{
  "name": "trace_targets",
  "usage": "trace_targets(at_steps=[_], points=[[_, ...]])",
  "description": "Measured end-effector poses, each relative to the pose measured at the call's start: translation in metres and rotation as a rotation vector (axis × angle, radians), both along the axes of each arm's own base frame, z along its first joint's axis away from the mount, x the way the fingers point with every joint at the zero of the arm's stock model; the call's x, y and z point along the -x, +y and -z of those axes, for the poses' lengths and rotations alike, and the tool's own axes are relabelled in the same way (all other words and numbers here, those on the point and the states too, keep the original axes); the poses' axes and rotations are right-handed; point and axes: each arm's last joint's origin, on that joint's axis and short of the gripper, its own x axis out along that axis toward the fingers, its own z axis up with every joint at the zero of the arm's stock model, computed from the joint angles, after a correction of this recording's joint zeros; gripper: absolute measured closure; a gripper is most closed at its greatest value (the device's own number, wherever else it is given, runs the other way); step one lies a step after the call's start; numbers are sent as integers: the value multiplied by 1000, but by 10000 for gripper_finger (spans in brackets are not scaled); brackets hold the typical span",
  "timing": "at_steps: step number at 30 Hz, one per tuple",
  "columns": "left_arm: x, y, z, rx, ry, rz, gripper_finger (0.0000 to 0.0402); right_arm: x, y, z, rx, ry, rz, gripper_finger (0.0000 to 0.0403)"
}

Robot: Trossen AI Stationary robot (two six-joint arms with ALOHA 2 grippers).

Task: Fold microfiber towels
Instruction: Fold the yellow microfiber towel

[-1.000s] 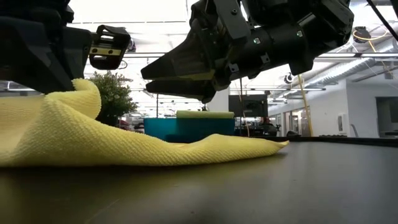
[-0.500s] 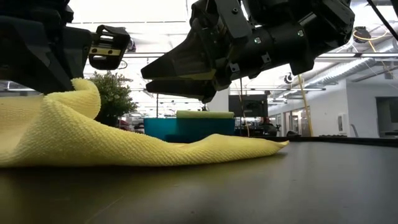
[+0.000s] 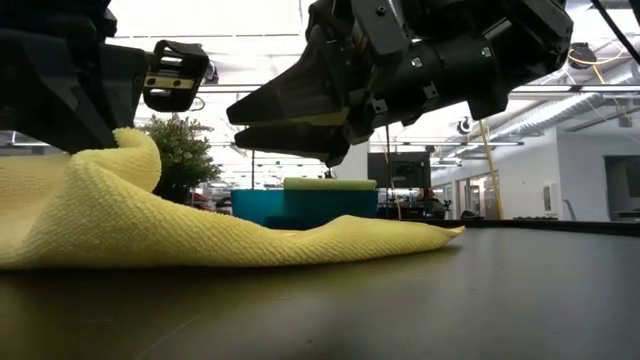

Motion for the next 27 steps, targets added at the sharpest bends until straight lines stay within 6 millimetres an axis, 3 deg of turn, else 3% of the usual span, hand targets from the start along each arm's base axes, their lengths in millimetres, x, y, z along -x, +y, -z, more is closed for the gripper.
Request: trace_targets(at_steps=[14,18,22,27], points=[[2,-3,0,-28,-12,55,397,0,5,1,-72,36,-68,204],[6,-8,0,-41,-5,111,397,-21,6,-2,-73,11,-118,204],[9,-12,1,-52,-4,134,397,-44,11,11,-68,81,-177,204],[15,-17,3,-41,36,166,398,-57,11,19,-62,128,-169,204]])
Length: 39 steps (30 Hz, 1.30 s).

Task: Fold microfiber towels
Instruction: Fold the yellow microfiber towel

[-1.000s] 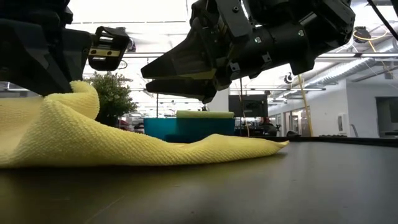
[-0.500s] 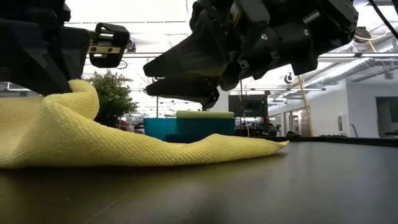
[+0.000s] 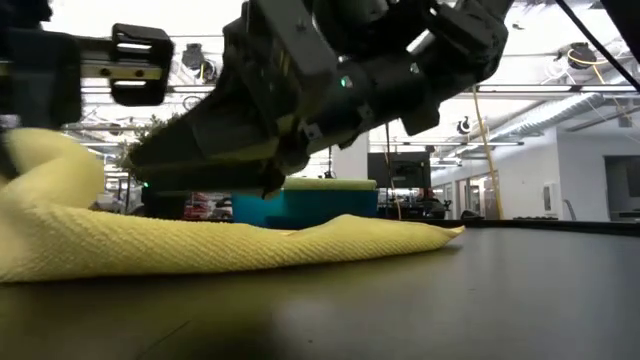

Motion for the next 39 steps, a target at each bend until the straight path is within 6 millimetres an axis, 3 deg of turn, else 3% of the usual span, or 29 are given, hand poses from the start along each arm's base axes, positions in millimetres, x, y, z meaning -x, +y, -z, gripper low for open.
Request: trace_targets(at_steps=[9,16,26,32,39], points=[[14,-9,4,106,169,64,391,4,-4,12,36,117,34,204],[15,-17,1,160,155,52,396,6,-23,21,129,225,244,204],[21,-30,-5,255,150,117,330,6,-46,25,226,258,468,204],[31,-25,-1,179,241,39,315,7,-43,25,240,260,461,204],[22,-1,-7,51,124,-299,314,8,-38,23,247,250,436,204]])
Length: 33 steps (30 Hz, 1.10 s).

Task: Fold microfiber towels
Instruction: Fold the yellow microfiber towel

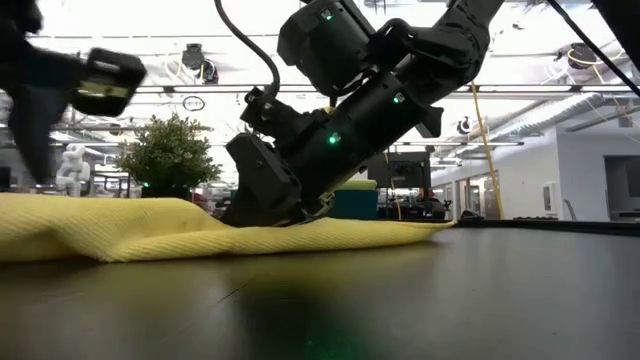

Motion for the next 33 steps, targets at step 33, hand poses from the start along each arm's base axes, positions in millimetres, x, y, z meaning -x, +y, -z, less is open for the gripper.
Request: trace_targets(at_steps=[33], points=[[-37,48,23,179,133,12,314,0,2,0,-1,1,-4,204]])
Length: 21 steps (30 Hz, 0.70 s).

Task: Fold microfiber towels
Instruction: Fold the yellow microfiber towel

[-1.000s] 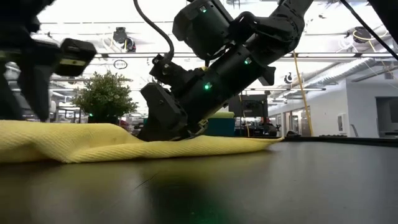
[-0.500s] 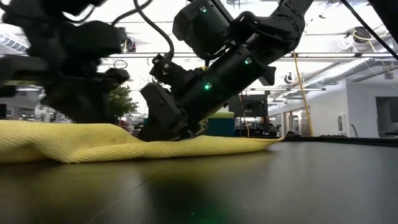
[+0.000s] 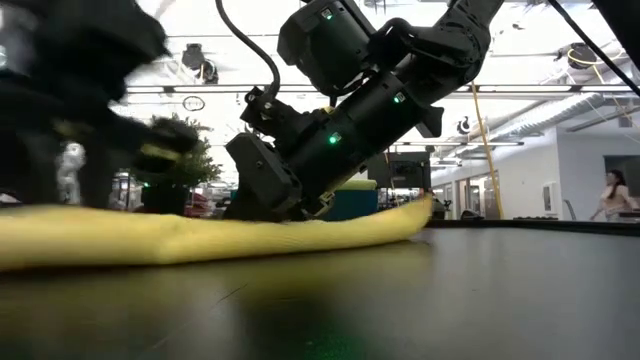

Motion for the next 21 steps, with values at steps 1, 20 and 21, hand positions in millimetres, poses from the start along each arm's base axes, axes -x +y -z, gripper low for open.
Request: trace_targets(at_steps=[1,20,21], points=[[3,-7,-3,13,-14,31,314,0,0,0,0,0,0,204],[38,-60,-10,-55,-79,139,314,1,3,0,-6,0,-6,204],[37,-58,-9,-75,-85,113,314,1,3,0,-7,0,-8,204]])
